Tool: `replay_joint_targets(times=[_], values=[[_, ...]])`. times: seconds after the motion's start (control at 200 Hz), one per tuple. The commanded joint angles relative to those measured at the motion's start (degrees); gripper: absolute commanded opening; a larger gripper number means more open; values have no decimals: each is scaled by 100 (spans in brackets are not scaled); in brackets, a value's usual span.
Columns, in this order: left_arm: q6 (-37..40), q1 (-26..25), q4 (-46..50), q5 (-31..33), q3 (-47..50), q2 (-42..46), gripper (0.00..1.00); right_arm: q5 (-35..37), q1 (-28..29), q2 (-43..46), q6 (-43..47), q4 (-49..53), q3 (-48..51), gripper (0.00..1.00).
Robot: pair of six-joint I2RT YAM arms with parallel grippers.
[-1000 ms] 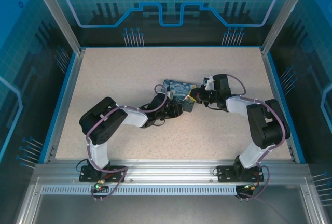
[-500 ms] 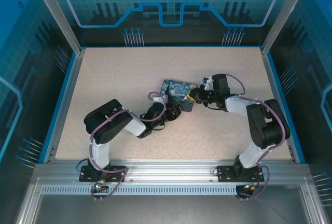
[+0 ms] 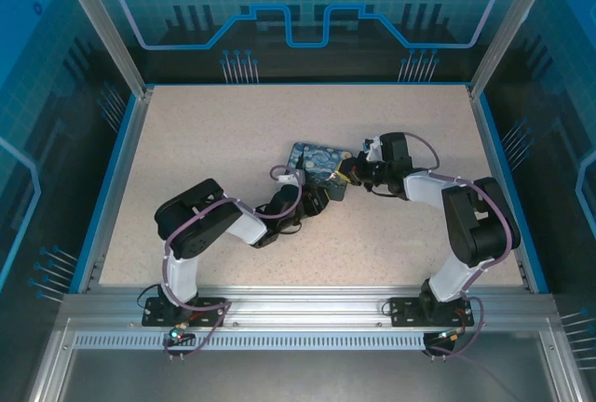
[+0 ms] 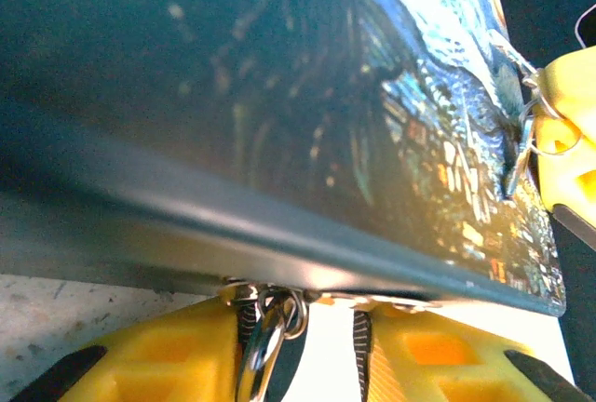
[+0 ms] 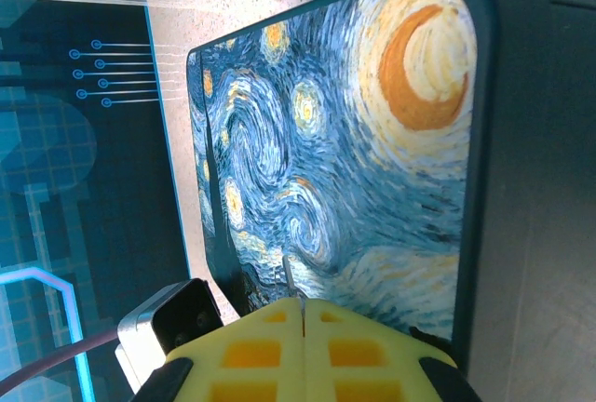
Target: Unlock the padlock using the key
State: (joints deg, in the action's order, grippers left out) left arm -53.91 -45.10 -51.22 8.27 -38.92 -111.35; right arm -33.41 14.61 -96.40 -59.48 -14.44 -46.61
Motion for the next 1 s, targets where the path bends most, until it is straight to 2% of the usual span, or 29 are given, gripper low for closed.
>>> replay_joint_targets(times=[0.0, 0.285, 0.465, 0.595, 0.79, 0.995], values=[[-89, -113, 745, 55, 16, -168, 34, 85, 89, -142, 60, 244, -59, 0], [-107, -104, 969, 318, -1, -11, 25, 89, 90, -119, 58, 255, -47, 0], [-129, -104, 1111, 157, -63, 157, 10, 63, 91, -80, 54, 266, -66, 0], [-107, -73, 1568, -184, -130, 588, 0, -43, 70, 38, 75, 282, -113, 0], [-6, 169, 2158, -1084, -330, 1136, 0, -327, -45, 502, 126, 462, -327, 0], [-57, 466, 2336, -1590, -448, 1468, 0, -578, -76, 1298, 123, 730, -333, 0]])
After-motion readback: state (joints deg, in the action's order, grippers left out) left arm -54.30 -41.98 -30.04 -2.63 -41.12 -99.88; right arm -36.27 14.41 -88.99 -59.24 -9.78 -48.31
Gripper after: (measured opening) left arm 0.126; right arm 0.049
